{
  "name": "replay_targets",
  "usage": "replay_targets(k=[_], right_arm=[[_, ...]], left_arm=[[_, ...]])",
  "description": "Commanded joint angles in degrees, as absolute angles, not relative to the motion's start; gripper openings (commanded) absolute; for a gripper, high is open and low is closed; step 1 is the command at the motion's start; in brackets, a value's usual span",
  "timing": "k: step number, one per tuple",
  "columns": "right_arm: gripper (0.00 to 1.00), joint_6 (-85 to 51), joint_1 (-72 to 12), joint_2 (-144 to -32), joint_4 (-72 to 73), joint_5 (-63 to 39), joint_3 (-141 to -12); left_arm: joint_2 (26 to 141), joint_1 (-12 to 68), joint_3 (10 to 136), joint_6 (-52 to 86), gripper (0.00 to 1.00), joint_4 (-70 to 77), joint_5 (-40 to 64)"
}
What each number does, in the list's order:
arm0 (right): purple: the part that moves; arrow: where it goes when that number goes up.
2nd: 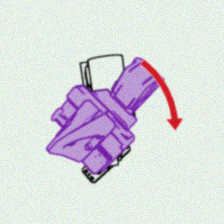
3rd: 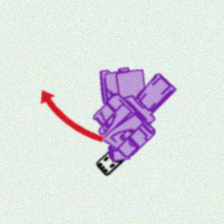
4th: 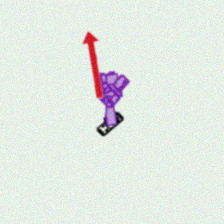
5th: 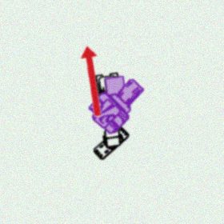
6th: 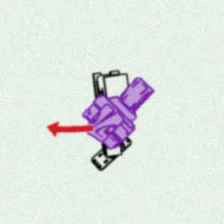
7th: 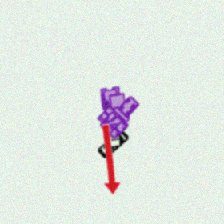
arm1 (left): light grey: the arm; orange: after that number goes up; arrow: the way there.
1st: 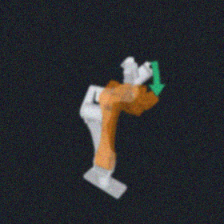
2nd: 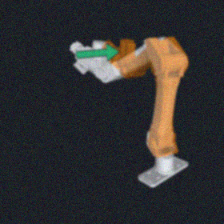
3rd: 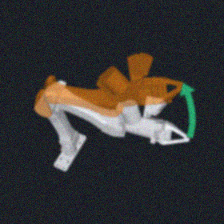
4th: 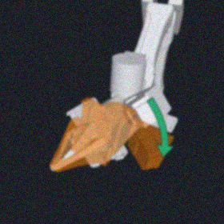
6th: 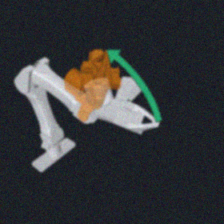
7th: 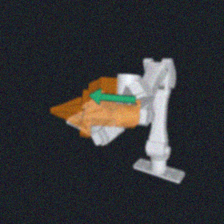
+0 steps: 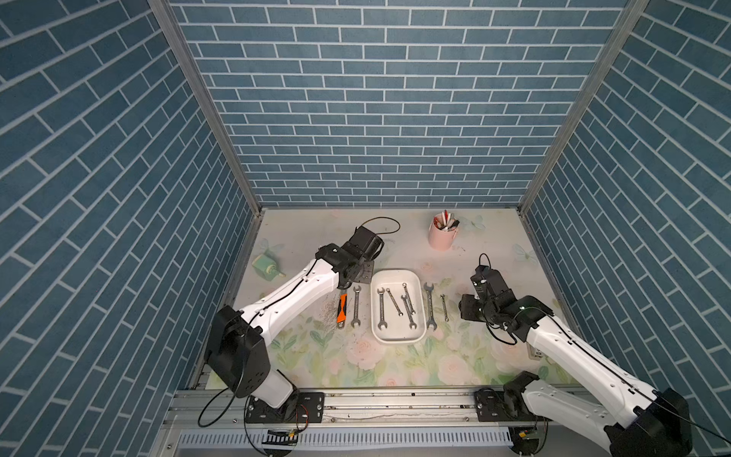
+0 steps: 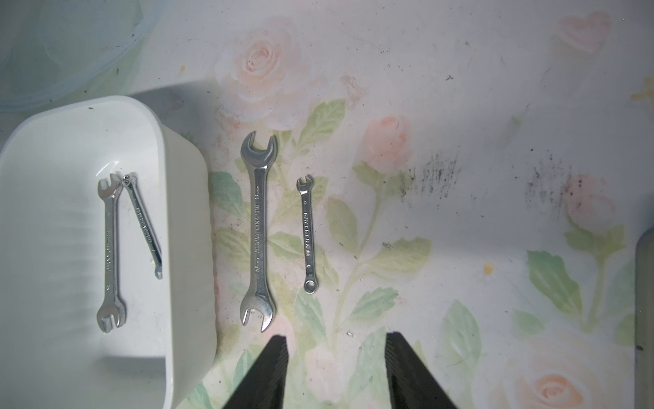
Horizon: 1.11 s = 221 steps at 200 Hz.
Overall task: Take out the wrench from the storage box
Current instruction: Pick up the wrench from the storage box.
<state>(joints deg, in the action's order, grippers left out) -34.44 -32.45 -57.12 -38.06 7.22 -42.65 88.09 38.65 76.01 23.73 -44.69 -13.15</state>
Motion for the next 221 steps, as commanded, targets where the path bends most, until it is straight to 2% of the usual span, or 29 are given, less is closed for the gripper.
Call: replay_targets(k=[1,21,44,86,169,200,209,221], right_arm=[[0.48,-33.7,-32.2,-57.7,-37.0,6.7,-42.4],[0.48,-33.9,-32.2,-58.2,-36.5,6.1,-42.4],[0.48,-34.2,-32.2,-58.2,-36.3,5.8,-42.2],[0.49,-34.3,-32.2,-58.0,-36.4,5.7,-41.9],[0.49,-33.8,-32.2,-57.1,-36.8,6.1,-41.9],[0.49,-33.7,-32.2,-56.8,-36.9,6.1,-41.8],[0.49,-33.6,-32.1,-56.7,-37.0,6.2,-41.9],[0.49,-33.4,-32.1,-56.5,-37.2,6.4,-42.0]], left_arm=[[88.9,41.7,76.3,23.3,0.04,-41.7,-10.1],[93.1,44.9,78.0,25.5,0.14,-40.8,-10.1],[97.7,47.6,78.0,31.1,0.32,-37.5,-8.9],[104.6,49.2,76.4,40.0,0.38,-30.6,-8.3],[114.7,49.4,78.0,45.1,0.39,-31.7,-9.0],[119.9,50.1,81.7,43.6,0.38,-37.0,-10.2],[121.2,50.3,82.6,43.0,0.35,-38.5,-10.4],[121.9,50.4,82.4,42.5,0.25,-39.2,-10.5]])
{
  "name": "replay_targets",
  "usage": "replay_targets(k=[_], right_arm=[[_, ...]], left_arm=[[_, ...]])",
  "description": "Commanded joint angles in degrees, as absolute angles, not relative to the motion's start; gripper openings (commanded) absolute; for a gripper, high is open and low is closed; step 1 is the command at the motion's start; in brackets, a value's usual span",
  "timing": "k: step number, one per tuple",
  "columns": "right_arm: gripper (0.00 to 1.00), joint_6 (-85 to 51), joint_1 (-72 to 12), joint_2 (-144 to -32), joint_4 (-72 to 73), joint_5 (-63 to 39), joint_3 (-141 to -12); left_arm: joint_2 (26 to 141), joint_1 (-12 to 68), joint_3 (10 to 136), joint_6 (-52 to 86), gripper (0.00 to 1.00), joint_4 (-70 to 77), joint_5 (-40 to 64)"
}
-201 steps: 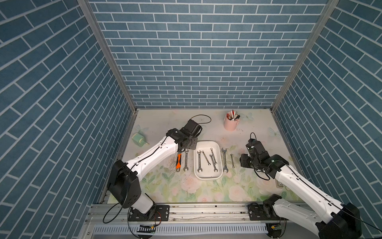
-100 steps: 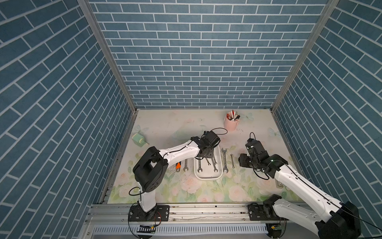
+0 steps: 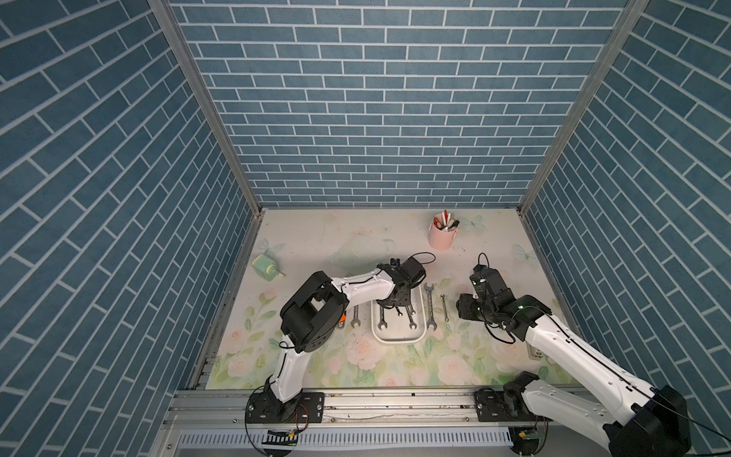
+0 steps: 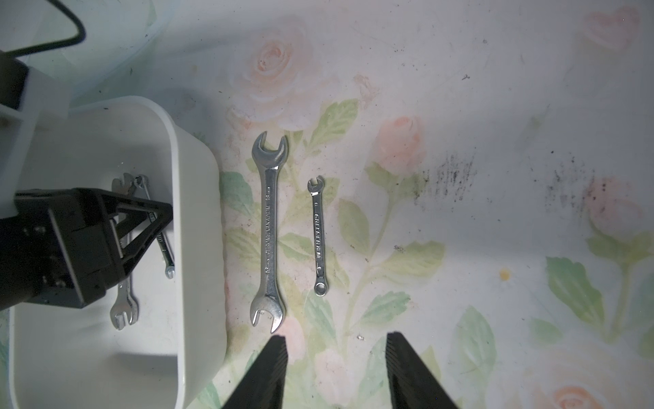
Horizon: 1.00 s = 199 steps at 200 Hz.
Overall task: Take out the wrench from the storage box
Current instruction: Pick up the wrench from the storage box.
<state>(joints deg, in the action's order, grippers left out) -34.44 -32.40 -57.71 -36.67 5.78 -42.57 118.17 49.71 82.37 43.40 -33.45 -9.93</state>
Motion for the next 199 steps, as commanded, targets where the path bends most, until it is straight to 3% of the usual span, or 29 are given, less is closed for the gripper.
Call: replay_targets(k=[1,26,39,199], right_arm=[[0.49,-33.4,-32.1,-56.5,-37.2,6.4,-42.0],[0.49,-33.2,-32.1,-56.4,-37.4,6.6,-42.1],[0.49,-33.2,-32.1,-56.4,-37.3,6.6,-42.2],[0.49,-33.4,-31.8,-55.7,-37.5,6.4,-41.7]], left_arm=[[122.0,50.4,82.4,42.5,0.24,-39.2,-10.5],[121.5,50.4,81.5,42.3,0.06,-39.3,-10.4],[121.0,50.4,81.3,41.9,0.02,-39.0,-10.0],[108.9,49.7,86.2,38.2,0.00,-46.0,-13.4]])
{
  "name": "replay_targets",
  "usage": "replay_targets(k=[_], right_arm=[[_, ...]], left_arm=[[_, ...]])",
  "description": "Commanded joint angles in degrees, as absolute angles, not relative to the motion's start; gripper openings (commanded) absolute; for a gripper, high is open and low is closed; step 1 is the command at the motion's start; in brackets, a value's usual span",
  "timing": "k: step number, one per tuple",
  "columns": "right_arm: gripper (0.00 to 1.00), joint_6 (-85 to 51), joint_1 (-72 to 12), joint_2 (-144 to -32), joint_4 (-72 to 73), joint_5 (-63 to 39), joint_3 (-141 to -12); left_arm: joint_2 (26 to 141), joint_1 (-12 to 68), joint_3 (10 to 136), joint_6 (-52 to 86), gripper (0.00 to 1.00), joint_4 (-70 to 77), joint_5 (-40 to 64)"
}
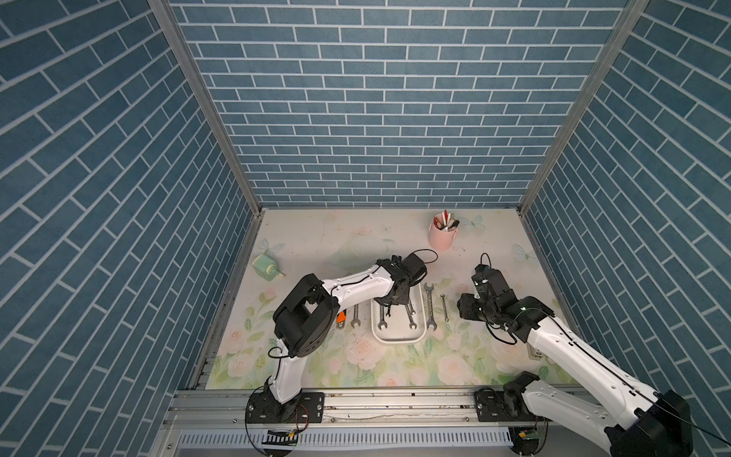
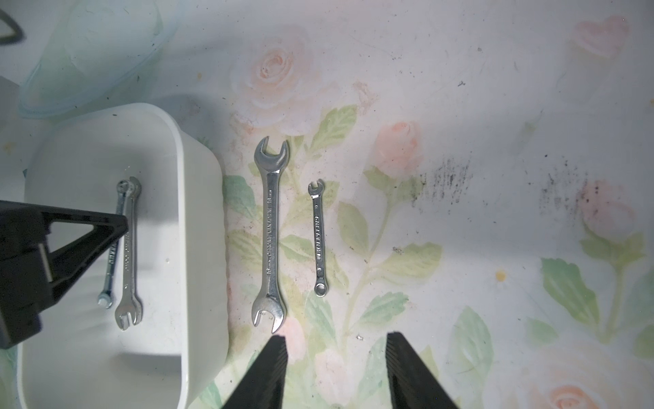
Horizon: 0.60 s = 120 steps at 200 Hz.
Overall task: Take out the wrench from the storage box
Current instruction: Pick up the wrench from the storage box.
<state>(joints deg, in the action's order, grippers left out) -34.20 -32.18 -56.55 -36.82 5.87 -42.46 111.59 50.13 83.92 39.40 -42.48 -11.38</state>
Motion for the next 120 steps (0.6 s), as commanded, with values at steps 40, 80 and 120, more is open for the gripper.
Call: replay_targets(k=[40,80,120], right_arm=[[0.49,-33.6,-31.8,-55.7,-37.5,6.1,-41.8],[0.49,-33.5,-31.8,-56.0,-37.7,6.2,-42.2],[0.49,-33.5,-31.8,-56.3,-38.0,6.2,-42.6]], left_arm=[[104.3,47.5,87.7,36.9,0.00,-49.1,-15.1],[97.4,43.2,83.1,35.2,0.00,-48.3,-14.9],[92.0,37.8,75.4,32.8,0.00,-45.6,-14.4]])
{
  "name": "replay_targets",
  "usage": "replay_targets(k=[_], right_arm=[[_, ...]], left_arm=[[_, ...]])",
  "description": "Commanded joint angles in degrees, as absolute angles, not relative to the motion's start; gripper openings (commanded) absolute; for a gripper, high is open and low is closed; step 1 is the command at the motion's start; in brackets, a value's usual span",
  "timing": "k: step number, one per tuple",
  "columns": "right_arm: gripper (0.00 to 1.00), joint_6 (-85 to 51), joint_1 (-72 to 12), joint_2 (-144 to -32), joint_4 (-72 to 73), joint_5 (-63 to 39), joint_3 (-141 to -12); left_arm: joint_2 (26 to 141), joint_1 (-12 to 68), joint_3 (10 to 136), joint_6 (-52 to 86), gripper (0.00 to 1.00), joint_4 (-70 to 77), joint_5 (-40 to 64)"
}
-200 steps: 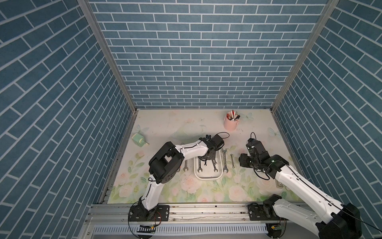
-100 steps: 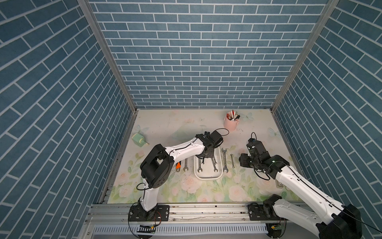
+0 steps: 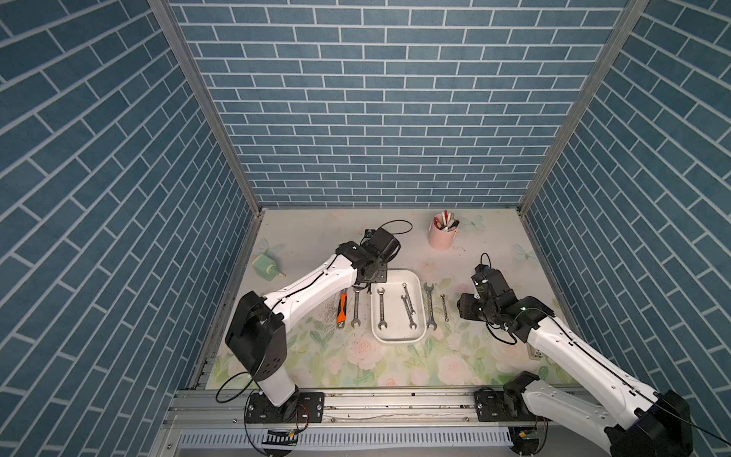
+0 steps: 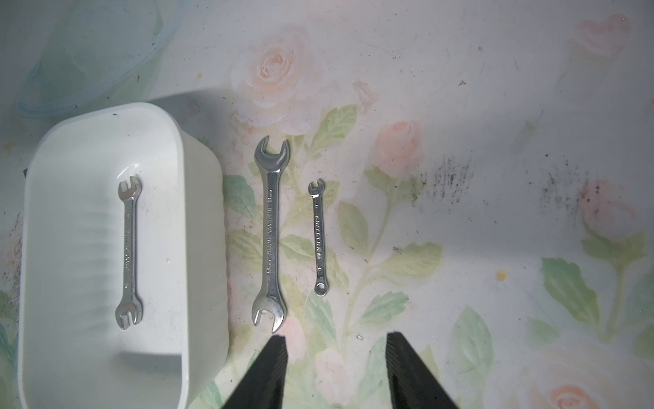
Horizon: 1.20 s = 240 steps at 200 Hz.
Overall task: Take out the wrench from the storage box
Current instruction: Pick up the wrench from the storage box, then place the wrench at the center of the board.
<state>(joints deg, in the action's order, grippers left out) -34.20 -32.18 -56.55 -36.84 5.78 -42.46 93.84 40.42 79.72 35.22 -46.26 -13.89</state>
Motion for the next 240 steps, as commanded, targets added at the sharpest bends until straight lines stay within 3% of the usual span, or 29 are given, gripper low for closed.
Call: replay_targets(k=[1,93,202,229,240], right_arm=[[0.49,-33.5,-31.8,-56.3,-38.0,6.2,-42.6],[0.49,-33.7,-31.8,-57.0,-38.6,5.3,-43.7],[0.50,-33.8,-31.8,-60.0,-39.5,2.9,-47.0],[0.51,-34.1,-31.9,-61.3,-40.0,1.6,-48.1],[0.51,-34.0,-31.9,-62.0,-40.4,1.0,-49.0]], left_arm=[[91.9,37.7,75.2,32.8,0.00,-45.5,-14.4],[90.0,27.2,57.0,26.1,0.00,-32.7,-14.4],[95.3,26.3,51.3,30.4,0.00,-27.1,-15.5],[94.8,26.2,51.5,30.6,0.12,-27.2,-15.4],[94.0,26.3,51.5,30.6,0.24,-27.2,-15.2]])
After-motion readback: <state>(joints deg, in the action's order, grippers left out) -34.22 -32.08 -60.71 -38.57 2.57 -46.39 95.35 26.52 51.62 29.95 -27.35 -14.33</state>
